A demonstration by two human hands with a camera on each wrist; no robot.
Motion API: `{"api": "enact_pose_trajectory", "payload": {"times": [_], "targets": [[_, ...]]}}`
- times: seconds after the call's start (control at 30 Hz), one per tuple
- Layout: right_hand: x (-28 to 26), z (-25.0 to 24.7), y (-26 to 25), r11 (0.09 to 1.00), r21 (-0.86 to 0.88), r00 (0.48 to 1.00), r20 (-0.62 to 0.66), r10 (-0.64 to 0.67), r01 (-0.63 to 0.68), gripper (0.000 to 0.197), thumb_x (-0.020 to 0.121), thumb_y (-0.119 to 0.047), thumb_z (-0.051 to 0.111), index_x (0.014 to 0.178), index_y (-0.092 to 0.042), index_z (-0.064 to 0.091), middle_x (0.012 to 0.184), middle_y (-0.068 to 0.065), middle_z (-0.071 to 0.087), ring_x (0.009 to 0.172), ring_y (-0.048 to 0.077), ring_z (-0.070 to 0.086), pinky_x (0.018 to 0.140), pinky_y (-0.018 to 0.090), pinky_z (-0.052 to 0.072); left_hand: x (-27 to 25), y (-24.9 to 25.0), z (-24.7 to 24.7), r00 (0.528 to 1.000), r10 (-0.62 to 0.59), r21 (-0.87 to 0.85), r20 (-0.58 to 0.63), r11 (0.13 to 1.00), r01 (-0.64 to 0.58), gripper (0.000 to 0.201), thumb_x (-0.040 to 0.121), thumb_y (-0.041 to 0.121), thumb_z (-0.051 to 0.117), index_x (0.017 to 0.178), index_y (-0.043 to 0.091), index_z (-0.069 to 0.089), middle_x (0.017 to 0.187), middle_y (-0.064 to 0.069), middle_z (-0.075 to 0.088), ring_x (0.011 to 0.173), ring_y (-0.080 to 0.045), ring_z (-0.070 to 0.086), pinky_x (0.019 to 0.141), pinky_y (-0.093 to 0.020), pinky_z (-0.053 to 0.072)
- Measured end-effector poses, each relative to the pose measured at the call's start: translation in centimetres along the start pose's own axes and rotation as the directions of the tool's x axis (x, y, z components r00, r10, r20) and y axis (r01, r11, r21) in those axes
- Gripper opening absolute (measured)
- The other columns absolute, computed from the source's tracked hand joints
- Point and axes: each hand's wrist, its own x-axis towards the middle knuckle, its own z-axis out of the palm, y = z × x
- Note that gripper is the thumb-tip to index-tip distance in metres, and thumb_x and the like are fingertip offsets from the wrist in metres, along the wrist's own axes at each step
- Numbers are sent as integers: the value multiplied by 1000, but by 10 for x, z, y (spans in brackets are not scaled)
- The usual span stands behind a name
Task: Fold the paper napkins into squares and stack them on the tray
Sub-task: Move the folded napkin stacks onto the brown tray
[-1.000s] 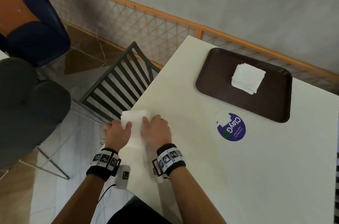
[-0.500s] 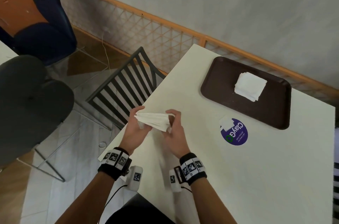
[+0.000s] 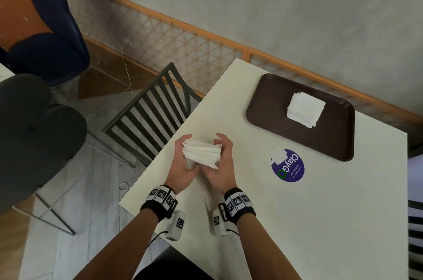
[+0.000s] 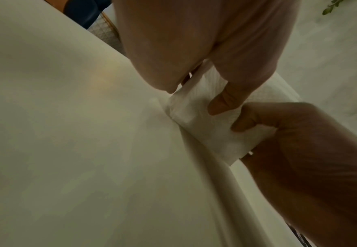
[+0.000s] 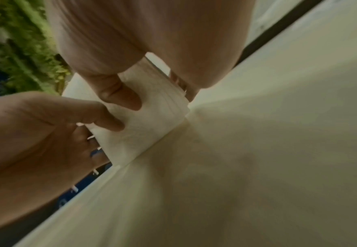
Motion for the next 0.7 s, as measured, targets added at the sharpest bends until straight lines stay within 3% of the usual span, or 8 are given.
{"api": "enact_pose_trajectory", "payload": {"times": [0.07, 0.1, 0.2, 0.27, 0.43, 0.57, 0.63, 0.7], "targets": [[-3, -2, -5, 965, -211, 985, -37, -166, 155, 90, 82, -13, 88, 156, -37, 44, 164, 6, 37, 148, -4, 41, 109, 22, 52, 0, -1, -2, 1000, 12, 8, -6, 1000, -12, 92, 87, -12, 78, 158, 22, 31, 135, -6, 57, 119, -19, 63, 105, -32, 54], [-5, -3, -8, 913, -335, 968, -7, -251, 234, 87, 83, -15, 84, 157, -40, 46, 171, 7, 29, 156, -2, 31, 114, 27, 50, -1, 0, -3, 1000, 9, 0, 5, 1000, -9, 93, 88, -12, 78, 159, 25, 30, 136, -8, 57, 120, -22, 64, 106, -33, 54], [-8, -7, -17, 696, -619, 929, 185, -320, 363, 78, 88, -28, 71, 160, -47, 48, 180, 14, 16, 166, 30, 24, 132, 55, 31, -1, 0, -3, 999, 27, -13, 35, 1000, -27, 88, 90, -12, 76, 158, 25, 36, 140, 3, 58, 126, -14, 63, 109, -29, 53], [-7, -7, -21, 648, -681, 939, 215, -268, 341, 78, 91, -35, 66, 165, -45, 42, 181, 15, 12, 167, 35, 21, 134, 60, 22, -1, -1, -2, 998, 58, 3, 37, 998, -58, 83, 89, -11, 77, 155, 25, 41, 142, 13, 59, 133, -12, 60, 114, -28, 49], [-3, -8, -21, 613, -710, 937, 242, -251, 347, 78, 94, -36, 59, 168, -37, 39, 179, 9, 25, 168, 34, 19, 135, 61, 16, -1, 3, -3, 997, 67, 24, 46, 997, -68, 81, 88, -14, 76, 153, 20, 42, 136, 30, 60, 130, -1, 59, 108, -16, 47], [6, -17, -27, 623, -705, 941, 255, -223, 339, 79, 90, -42, 61, 165, -29, 40, 165, 1, 48, 163, 31, 32, 136, 57, 17, 2, 14, -7, 995, 56, 124, 82, 990, -66, 78, 96, -2, 71, 153, 40, 39, 132, 23, 64, 122, -5, 65, 102, -25, 54], [13, -24, -31, 643, -699, 948, 265, -175, 314, 75, 87, -33, 65, 159, -30, 43, 148, -2, 61, 143, 25, 54, 131, 50, 29, 7, 23, -11, 993, 77, 181, 93, 979, -93, 80, 96, 1, 72, 154, 44, 38, 125, 16, 67, 115, -9, 68, 100, -30, 55], [20, -32, -33, 818, -546, 973, 219, -70, 181, 69, 90, -18, 68, 154, -31, 45, 135, -5, 69, 120, 18, 67, 115, 38, 48, 10, 32, -16, 992, 108, 166, 63, 979, -117, 74, 93, 4, 79, 153, 30, 45, 123, 27, 66, 116, -6, 67, 102, -29, 55]]}}
